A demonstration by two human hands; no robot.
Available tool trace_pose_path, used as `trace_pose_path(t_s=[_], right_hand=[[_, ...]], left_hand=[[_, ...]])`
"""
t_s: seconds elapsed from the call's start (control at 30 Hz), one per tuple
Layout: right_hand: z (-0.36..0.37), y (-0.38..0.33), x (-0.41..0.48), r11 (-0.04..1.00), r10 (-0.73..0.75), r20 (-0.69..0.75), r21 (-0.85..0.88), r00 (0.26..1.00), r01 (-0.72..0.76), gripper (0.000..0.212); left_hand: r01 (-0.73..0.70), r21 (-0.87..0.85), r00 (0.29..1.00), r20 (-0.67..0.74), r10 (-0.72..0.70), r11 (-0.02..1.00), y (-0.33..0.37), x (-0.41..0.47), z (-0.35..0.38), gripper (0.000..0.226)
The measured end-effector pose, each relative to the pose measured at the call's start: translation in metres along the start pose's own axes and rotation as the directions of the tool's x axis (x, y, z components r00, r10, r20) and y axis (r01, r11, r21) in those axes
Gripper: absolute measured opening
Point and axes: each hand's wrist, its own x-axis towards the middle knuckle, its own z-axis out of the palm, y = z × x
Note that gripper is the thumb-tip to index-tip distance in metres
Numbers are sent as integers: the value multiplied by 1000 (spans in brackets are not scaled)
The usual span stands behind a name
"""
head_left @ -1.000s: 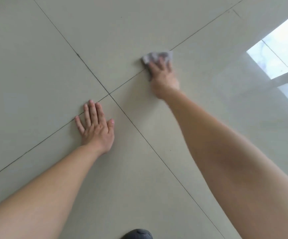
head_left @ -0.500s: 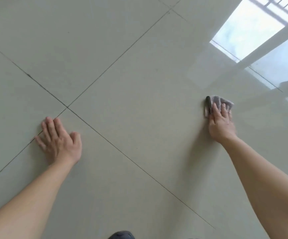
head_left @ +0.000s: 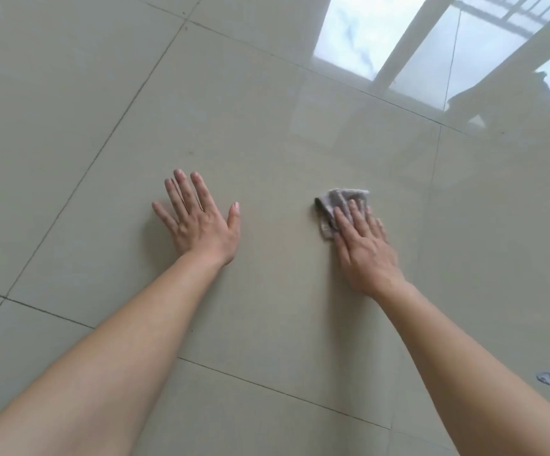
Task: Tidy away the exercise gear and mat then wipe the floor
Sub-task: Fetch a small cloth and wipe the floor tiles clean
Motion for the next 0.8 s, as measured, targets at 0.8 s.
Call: trace_pose_path(t_s=[0.8], right_hand=[[-48, 45, 64, 952, 286, 208, 48, 935, -302, 57]], left_hand=[[22, 92, 867, 494, -65, 995, 13, 32, -24, 114]])
